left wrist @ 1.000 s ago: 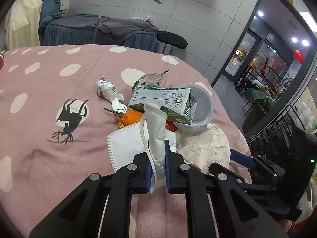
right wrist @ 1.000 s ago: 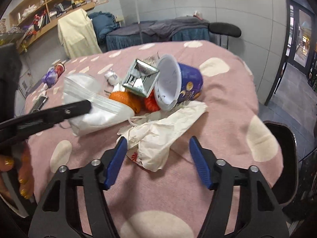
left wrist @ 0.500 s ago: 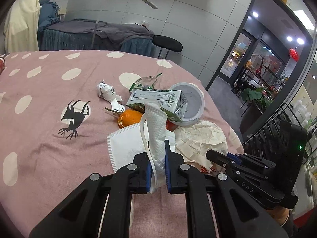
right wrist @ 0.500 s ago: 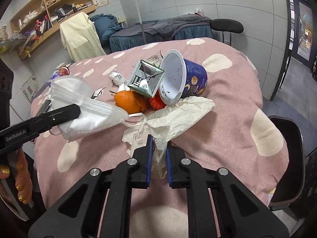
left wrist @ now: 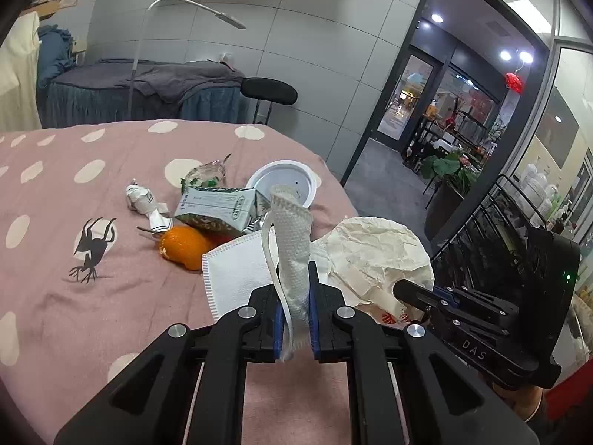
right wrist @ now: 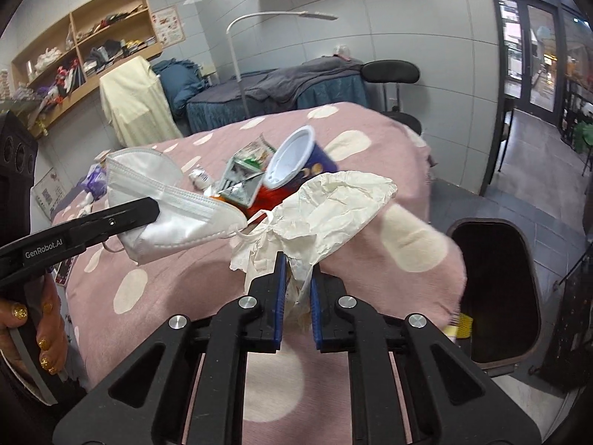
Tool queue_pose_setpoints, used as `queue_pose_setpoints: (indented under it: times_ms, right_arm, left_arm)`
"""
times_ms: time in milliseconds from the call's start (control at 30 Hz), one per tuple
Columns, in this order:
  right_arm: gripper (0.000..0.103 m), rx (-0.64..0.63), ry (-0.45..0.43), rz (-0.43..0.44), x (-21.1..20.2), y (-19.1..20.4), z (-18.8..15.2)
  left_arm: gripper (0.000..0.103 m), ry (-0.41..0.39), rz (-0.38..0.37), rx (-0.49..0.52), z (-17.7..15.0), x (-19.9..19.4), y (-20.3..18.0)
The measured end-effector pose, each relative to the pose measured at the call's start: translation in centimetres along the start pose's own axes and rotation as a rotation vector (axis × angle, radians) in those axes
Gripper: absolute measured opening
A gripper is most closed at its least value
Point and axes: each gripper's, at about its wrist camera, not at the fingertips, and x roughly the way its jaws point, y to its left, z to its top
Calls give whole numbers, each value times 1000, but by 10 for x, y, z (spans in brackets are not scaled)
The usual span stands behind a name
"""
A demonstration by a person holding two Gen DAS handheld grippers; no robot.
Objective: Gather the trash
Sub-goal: 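Carry the mask and crumpled paper toward the brown bin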
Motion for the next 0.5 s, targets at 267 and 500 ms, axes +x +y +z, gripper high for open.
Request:
queue_pose_setpoints:
  times_ms: [267,500]
  right_arm:
    - [12,89,-80,-106,-27,-47,1]
    - [12,169,-118,-184,-41,-86,-1]
  left_arm:
    - [11,-8,-70,74,9,12,-36]
    - [11,-6,-131,141,16,26,-66]
